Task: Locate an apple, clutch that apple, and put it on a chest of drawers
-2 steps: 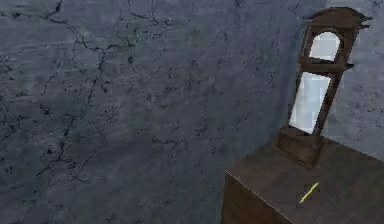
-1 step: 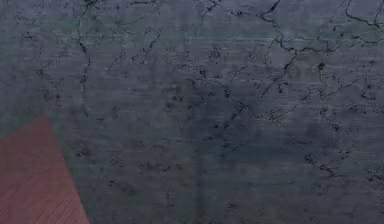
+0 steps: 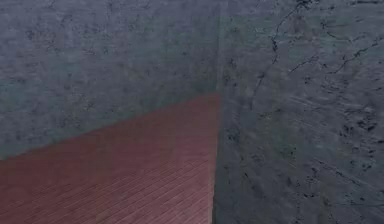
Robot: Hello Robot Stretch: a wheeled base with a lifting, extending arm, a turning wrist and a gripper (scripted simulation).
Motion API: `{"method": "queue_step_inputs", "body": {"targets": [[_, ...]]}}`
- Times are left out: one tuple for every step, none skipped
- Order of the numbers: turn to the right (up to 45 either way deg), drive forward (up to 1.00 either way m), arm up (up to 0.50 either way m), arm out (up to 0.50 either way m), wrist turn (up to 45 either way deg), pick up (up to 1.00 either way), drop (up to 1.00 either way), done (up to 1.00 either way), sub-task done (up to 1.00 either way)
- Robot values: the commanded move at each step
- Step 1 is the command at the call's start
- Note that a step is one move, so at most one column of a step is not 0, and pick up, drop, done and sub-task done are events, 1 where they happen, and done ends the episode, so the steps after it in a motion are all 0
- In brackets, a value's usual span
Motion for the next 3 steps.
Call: {"method": "queue_step_inputs", "body": {"targets": [[-45.0,0.0,0.0,0.0,0.0,0.0,0.0,0.0,0.0],[-42.0,0.0,0.0,0.0,0.0,0.0,0.0,0.0,0.0],[45.0,0.0,0.0,0.0,0.0,0.0,0.0,0.0,0.0]]}}
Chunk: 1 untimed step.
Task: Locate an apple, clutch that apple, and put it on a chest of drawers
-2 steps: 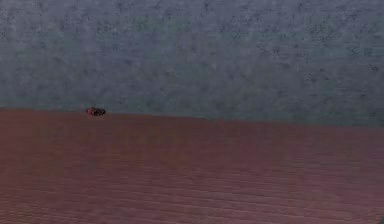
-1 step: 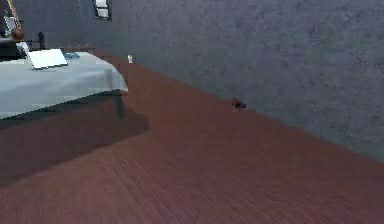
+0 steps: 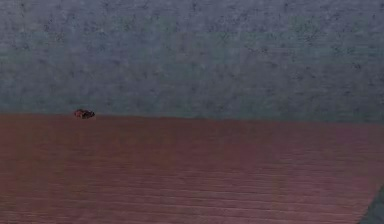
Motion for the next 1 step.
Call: {"method": "queue_step_inputs", "body": {"targets": [[45.0,0.0,0.0,0.0,0.0,0.0,0.0,0.0,0.0]]}}
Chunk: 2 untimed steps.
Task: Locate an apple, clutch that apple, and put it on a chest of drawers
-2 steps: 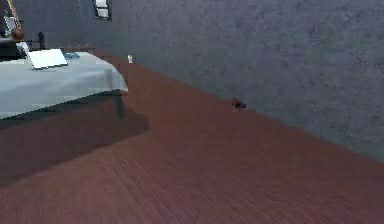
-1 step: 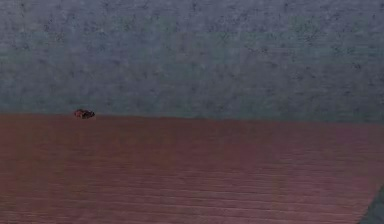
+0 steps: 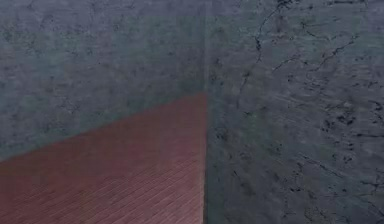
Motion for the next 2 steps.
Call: {"method": "queue_step_inputs", "body": {"targets": [[45.0,0.0,0.0,0.0,0.0,0.0,0.0,0.0,0.0],[39.0,0.0,0.0,0.0,0.0,0.0,0.0,0.0,0.0]]}}
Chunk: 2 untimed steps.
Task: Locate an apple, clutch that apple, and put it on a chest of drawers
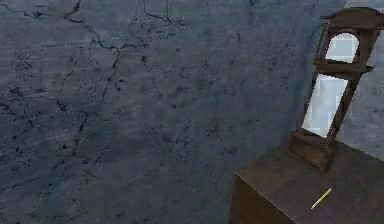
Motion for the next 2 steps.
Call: {"method": "queue_step_inputs", "body": {"targets": [[-45.0,0.0,0.0,0.0,0.0,0.0,0.0,0.0,0.0],[-45.0,0.0,0.0,0.0,0.0,0.0,0.0,0.0,0.0]]}}
